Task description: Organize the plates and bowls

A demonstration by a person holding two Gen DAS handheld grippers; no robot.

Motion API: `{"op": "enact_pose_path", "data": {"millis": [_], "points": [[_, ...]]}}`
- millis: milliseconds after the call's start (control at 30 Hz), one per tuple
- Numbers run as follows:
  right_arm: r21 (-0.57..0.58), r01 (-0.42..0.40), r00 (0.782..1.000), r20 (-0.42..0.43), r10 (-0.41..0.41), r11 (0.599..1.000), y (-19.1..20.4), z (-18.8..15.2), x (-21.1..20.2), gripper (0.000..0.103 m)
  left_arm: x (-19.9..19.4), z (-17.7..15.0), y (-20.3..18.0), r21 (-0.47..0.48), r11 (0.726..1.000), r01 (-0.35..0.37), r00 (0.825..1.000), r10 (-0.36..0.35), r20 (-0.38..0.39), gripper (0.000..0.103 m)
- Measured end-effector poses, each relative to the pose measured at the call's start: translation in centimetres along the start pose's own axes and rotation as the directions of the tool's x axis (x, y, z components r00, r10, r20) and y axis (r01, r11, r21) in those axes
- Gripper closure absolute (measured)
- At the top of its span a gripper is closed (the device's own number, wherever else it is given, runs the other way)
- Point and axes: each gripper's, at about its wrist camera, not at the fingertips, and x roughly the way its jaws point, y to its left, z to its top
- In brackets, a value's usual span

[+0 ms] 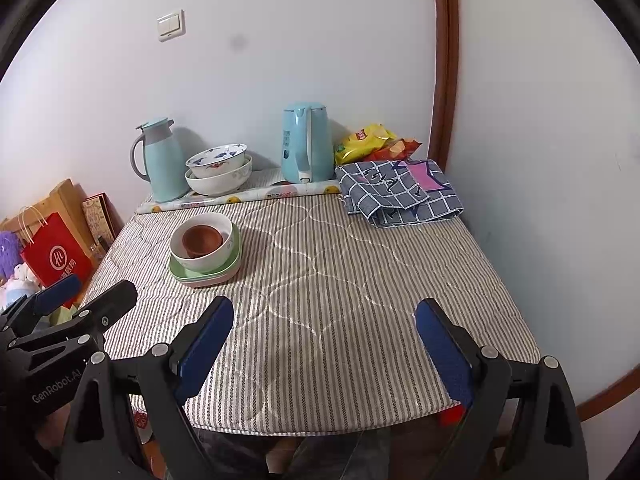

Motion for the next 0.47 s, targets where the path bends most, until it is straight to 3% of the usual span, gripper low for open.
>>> {"op": "enact_pose_path", "data": {"millis": [467], "points": [[-0.012,0.004,1.000,-0.007,-0.004,1.000,0.35,0.11,0.41,0.011,0.70,0.12,0.20,0.000,1.000,-0.009,1.000,0.009,-0.003,0.016]]}}
